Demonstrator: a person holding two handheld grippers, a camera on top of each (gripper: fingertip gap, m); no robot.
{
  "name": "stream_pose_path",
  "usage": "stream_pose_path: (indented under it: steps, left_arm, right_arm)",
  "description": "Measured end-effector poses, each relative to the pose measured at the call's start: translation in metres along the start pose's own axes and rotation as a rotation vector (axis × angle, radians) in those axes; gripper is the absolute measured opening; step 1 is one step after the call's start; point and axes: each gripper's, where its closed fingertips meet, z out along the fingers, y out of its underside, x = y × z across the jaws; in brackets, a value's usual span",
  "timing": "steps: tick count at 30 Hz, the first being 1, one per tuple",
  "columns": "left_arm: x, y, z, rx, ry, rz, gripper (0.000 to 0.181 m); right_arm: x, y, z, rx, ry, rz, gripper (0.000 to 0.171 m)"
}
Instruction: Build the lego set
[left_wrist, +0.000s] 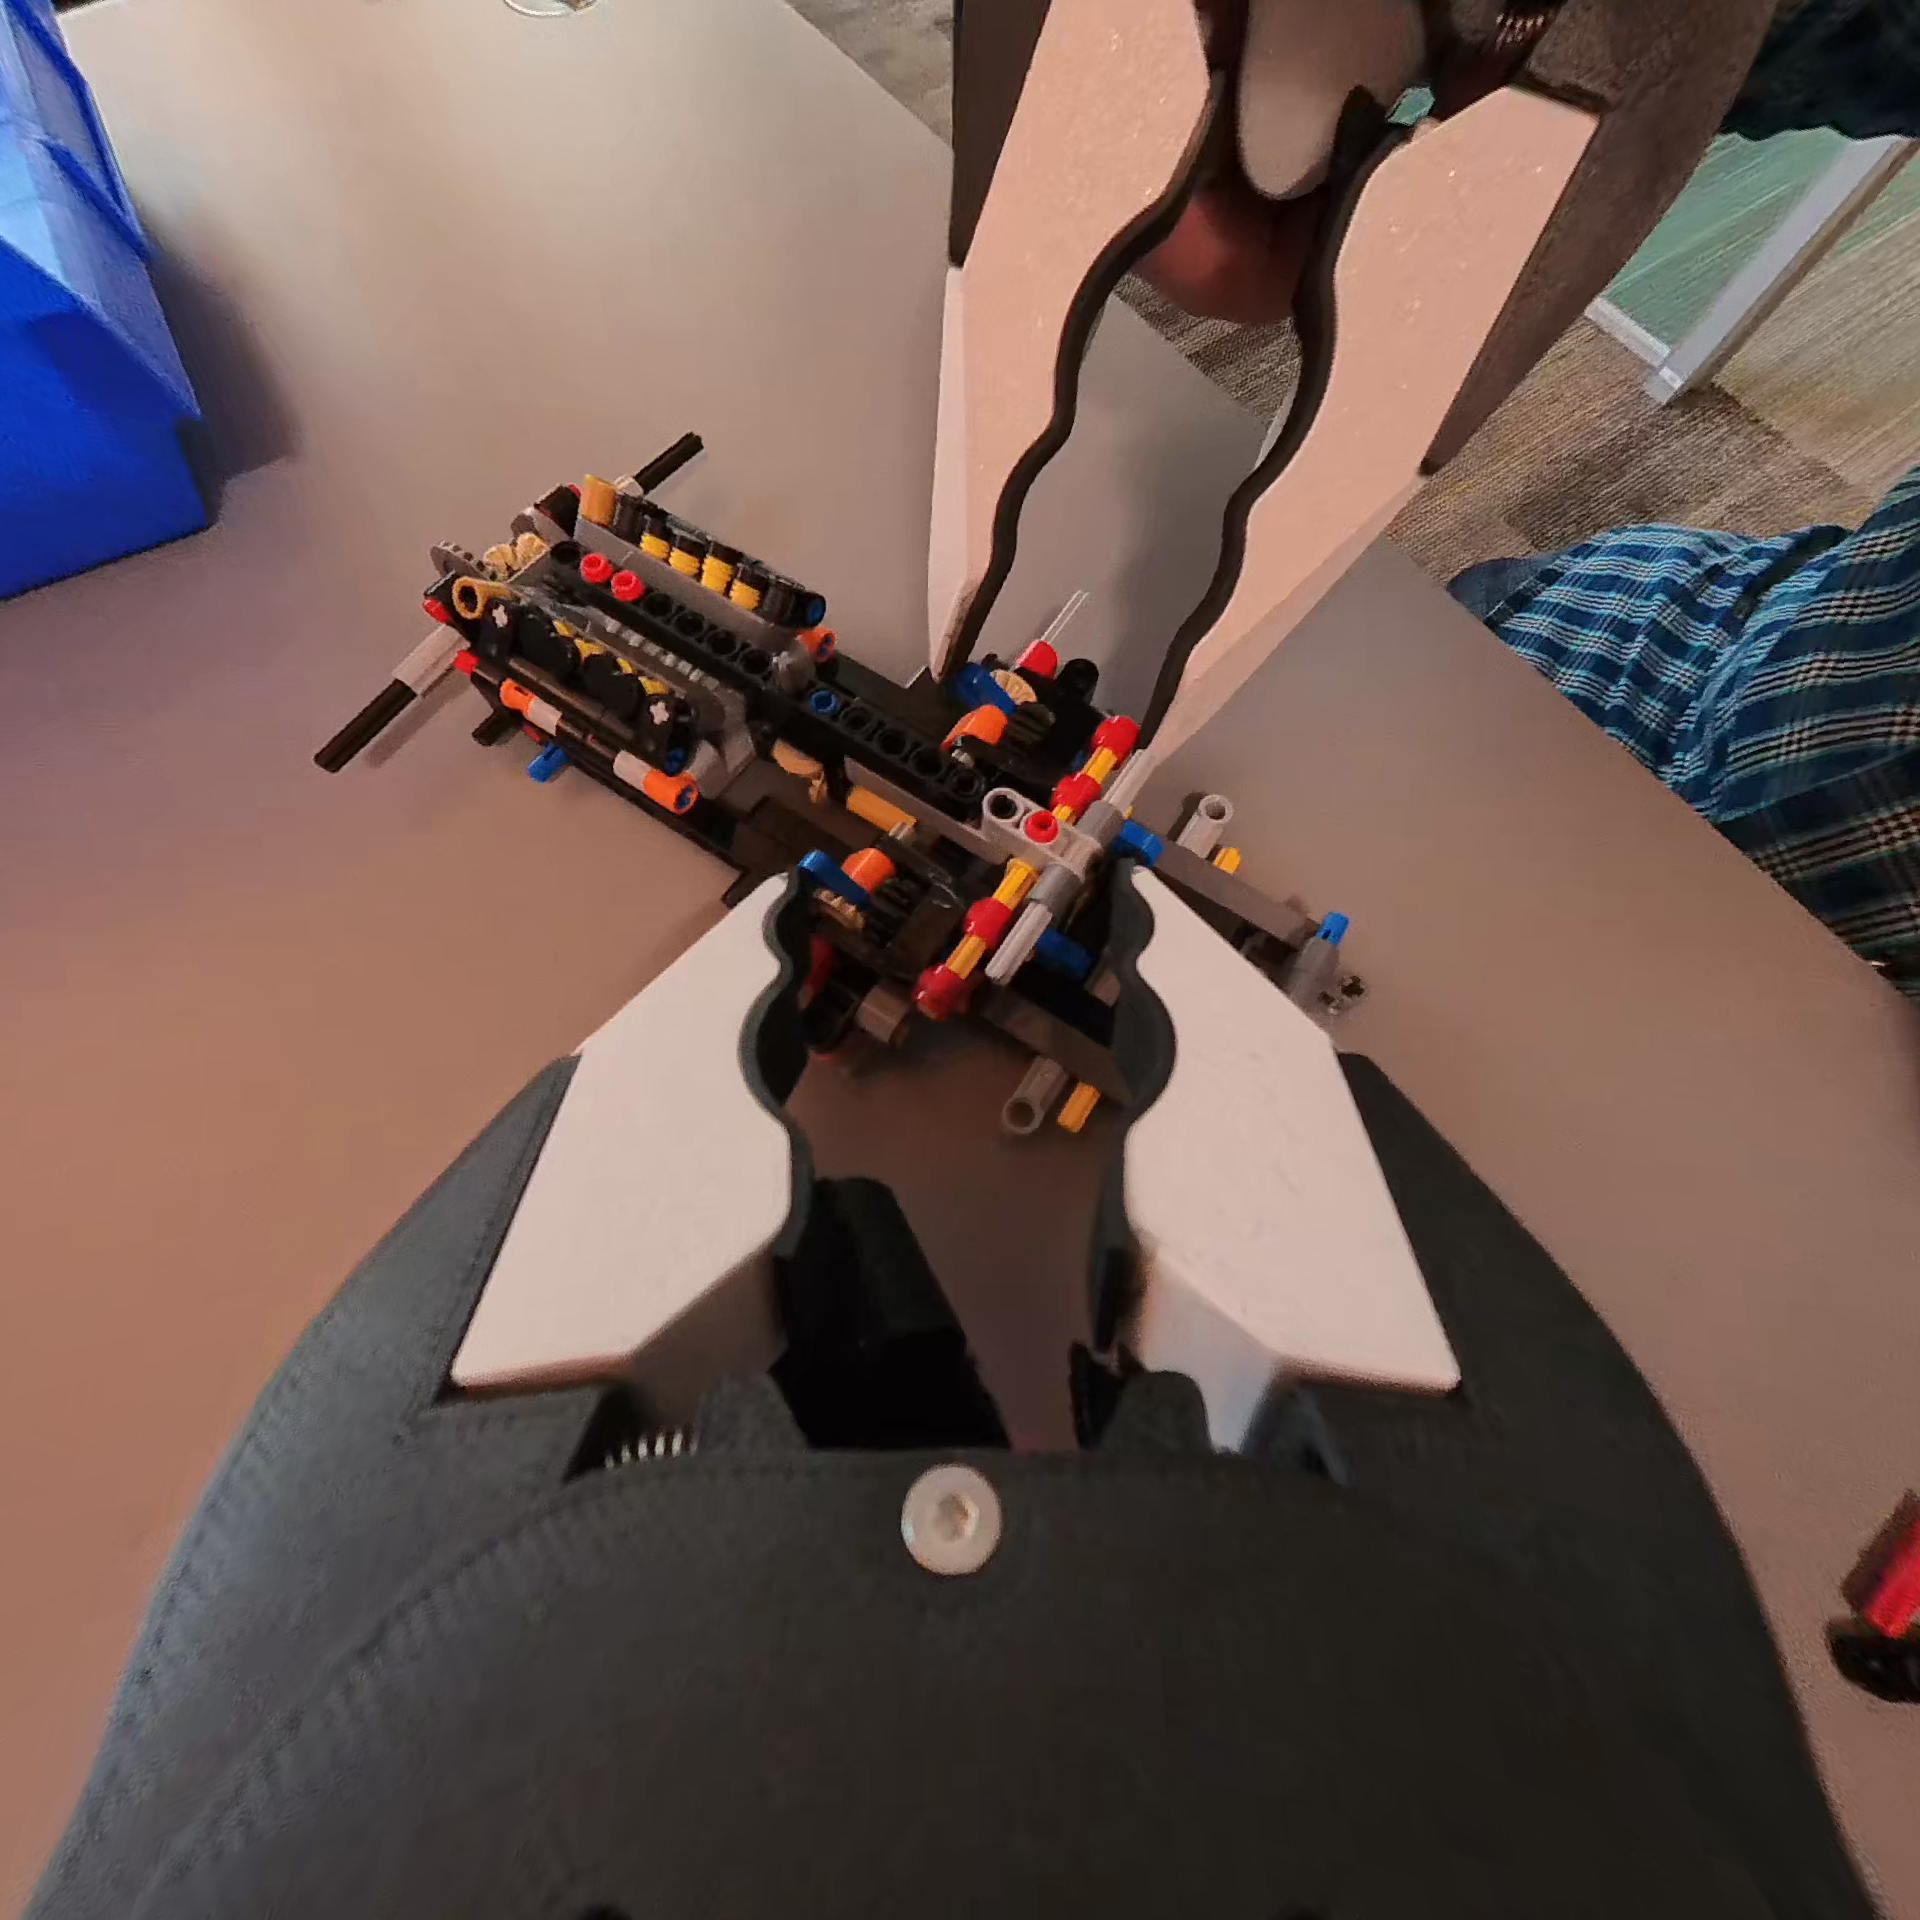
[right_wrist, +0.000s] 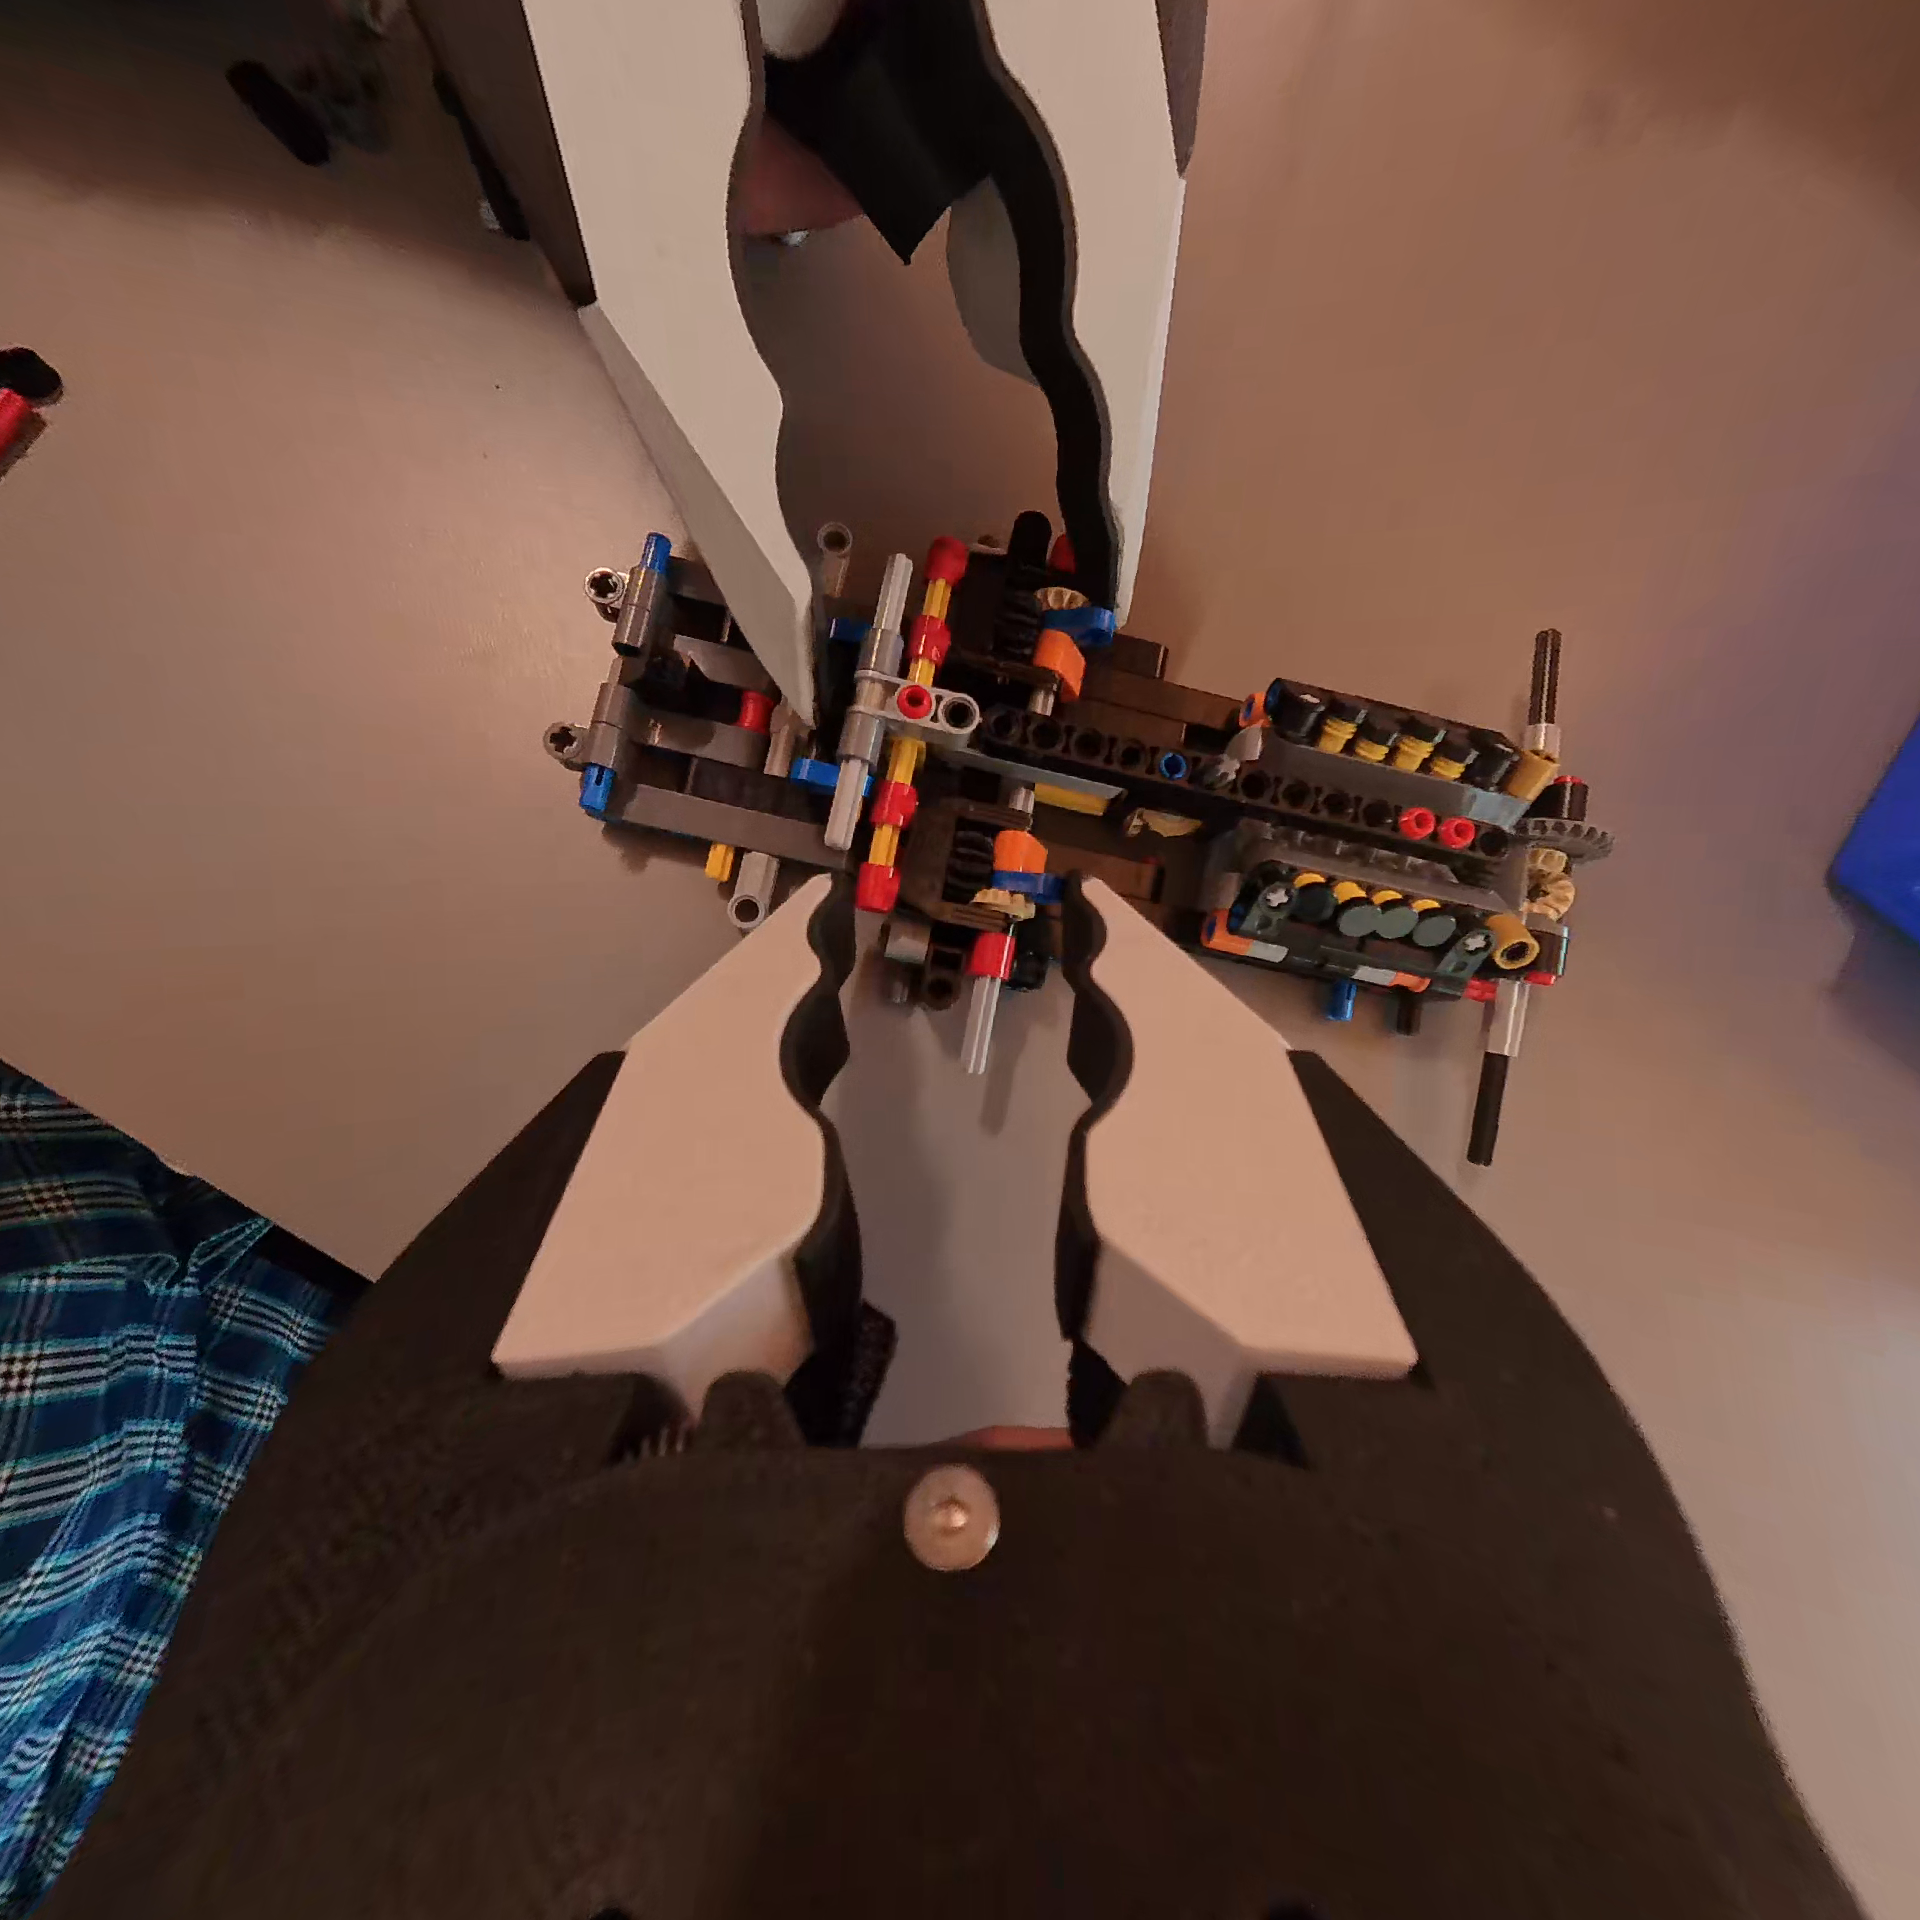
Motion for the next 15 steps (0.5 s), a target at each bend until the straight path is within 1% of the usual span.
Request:
stream_pose_path:
  steps: [15]
  left_arm:
    - [0.0013, 0.0, -0.0011, -0.039, -0.012, 0.027, 0.055]
  right_arm:
    - [0.0005, 0.0019, -0.0015, 0.007, -0.015, 0.001, 0.037]
